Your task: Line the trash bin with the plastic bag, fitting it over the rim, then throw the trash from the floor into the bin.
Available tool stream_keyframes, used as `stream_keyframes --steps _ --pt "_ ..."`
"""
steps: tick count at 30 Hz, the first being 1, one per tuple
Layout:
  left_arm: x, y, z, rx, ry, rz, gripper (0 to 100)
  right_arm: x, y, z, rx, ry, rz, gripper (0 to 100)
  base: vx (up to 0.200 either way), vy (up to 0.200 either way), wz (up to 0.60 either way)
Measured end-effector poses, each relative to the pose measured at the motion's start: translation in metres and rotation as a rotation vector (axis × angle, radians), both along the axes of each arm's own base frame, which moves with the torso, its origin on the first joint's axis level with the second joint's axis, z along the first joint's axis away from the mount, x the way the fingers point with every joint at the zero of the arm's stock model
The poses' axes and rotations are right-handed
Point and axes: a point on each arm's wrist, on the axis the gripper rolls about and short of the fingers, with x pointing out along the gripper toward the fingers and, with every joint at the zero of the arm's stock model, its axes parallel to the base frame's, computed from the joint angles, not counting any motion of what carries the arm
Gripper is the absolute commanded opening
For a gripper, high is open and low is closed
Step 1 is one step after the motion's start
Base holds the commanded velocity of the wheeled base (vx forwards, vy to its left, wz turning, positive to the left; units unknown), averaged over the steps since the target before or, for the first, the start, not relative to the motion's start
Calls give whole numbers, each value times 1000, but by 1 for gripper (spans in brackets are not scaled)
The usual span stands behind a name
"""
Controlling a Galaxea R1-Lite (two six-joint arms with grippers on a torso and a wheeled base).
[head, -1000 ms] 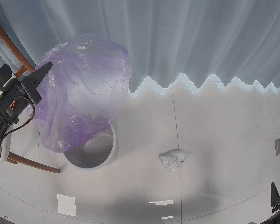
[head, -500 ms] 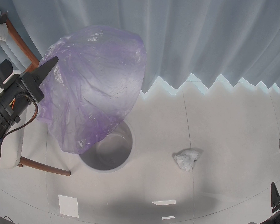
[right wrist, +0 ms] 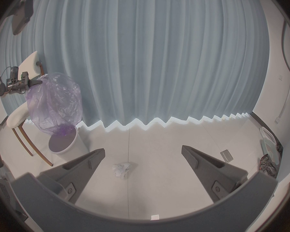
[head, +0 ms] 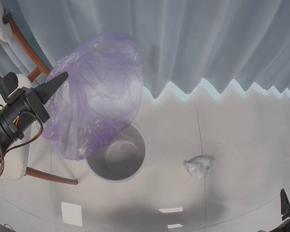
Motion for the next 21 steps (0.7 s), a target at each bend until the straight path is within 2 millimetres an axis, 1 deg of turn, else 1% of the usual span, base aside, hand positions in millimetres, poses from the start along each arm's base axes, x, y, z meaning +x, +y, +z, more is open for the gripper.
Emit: stream_keyframes --steps 7,11,16,21 --pt "2 -2 7 -10 -24 -5 0 0 0 0 0 0 0 100 0 0 0" --pt "0 -7 5 -8 -15 -33 0 0 0 0 0 0 0 100 0 0 0" --pt "-7 -8 -7 13 31 -51 0 0 0 0 0 0 0 100 0 0 0" --pt "-14 -6 -25 93 83 -45 0 0 0 0 0 0 0 100 0 0 0"
